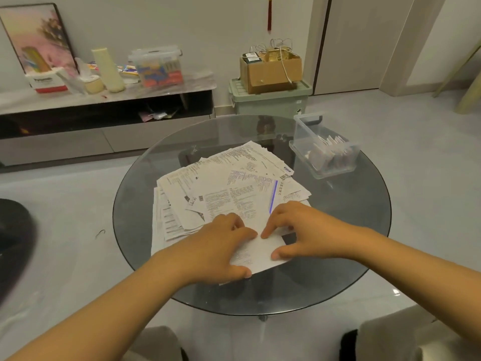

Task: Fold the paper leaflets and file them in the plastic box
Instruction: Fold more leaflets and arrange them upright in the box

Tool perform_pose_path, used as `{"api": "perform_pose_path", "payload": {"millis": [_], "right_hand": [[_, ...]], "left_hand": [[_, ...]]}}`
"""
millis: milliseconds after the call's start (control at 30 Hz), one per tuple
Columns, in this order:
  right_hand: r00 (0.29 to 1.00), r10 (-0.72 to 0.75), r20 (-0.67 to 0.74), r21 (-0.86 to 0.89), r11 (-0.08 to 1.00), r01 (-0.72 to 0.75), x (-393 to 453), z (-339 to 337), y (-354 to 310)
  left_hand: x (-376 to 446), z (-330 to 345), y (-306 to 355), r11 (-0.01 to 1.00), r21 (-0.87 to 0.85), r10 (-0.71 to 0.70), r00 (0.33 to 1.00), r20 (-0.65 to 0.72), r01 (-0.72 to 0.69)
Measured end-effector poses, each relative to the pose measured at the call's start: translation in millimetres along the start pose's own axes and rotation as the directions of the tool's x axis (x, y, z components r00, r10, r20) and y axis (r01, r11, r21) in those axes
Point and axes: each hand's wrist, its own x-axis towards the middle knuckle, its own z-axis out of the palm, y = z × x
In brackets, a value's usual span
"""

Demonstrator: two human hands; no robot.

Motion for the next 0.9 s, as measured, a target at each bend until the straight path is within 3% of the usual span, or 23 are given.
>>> {"api": "perform_pose_path", "payload": {"millis": [233, 633, 900], "right_hand": [[0.999, -0.028, 0.045, -0.007, 1.000, 0.029, -6.1, 8.0, 2.3], [0.998, 0.001, -0.057, 0.052, 0.999, 0.002, -4.2, 17.7, -6.4], [0.984, 0.037, -0.173, 0.183, 0.983, -0.005, 1.6, 27.1, -5.2]], "left_hand": [[-10.8, 8.9, -10.4, 0.998, -0.060, 0.031, 0.999, 0.020, -0.030], [-9.4, 10.6, -15.3, 0.995, -0.086, 0.047, 0.999, -0.023, -0.049], [-10.1, 11.3, -12.8, 0.997, -0.074, 0.028, 0.998, -0.062, -0.032]]}}
